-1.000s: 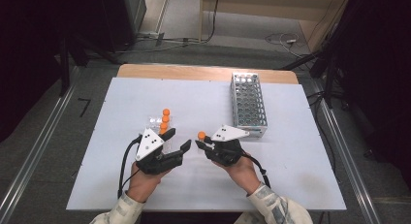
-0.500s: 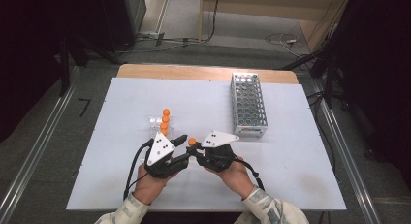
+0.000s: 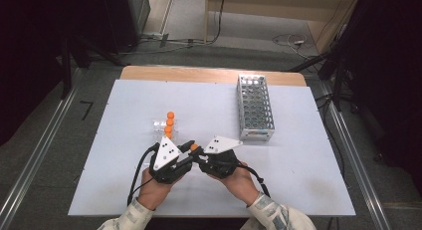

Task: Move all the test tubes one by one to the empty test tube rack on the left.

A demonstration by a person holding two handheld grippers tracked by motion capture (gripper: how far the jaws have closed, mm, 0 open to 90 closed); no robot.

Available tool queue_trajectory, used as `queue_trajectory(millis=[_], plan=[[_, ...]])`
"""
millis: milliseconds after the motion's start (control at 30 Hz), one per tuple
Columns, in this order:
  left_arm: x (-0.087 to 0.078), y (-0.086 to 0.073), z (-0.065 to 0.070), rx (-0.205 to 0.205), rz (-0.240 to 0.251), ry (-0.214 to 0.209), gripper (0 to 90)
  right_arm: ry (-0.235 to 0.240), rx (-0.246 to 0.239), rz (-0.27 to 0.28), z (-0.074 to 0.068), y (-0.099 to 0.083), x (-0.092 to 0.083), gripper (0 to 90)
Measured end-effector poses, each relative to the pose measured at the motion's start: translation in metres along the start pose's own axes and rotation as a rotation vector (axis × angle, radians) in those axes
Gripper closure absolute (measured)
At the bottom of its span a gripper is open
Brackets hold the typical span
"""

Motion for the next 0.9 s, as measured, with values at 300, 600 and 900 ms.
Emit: queue_trajectory(millis=[300, 600, 900], plan=[[-0.003, 0.003, -0.002, -0.014, 0.005, 0.001, 71.0, 0.027, -0.007, 0.016, -0.004, 0.002, -0.001, 53.7], [-0.012, 0.014, -0.021, -0.066, 0.012, 0.038, 71.0, 0.019, 0.026, 0.003, 0.003, -0.004, -0.005, 25.0], [-0.025, 0.024, -0.030, -0.084, 0.031, 0.051, 70.9, -0.020, 0.060, 0.003, 0.014, -0.011, -0.014, 15.3]])
Point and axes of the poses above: each handheld gripper's, and its own axes: x roughly forward along the jaws, y roughly out of its top, z roughly to its right, the point moved 8 cm from there along x, roughly forward along the jaws, and after that the axes turned 15 degrees about y, right-handed, at the moved point
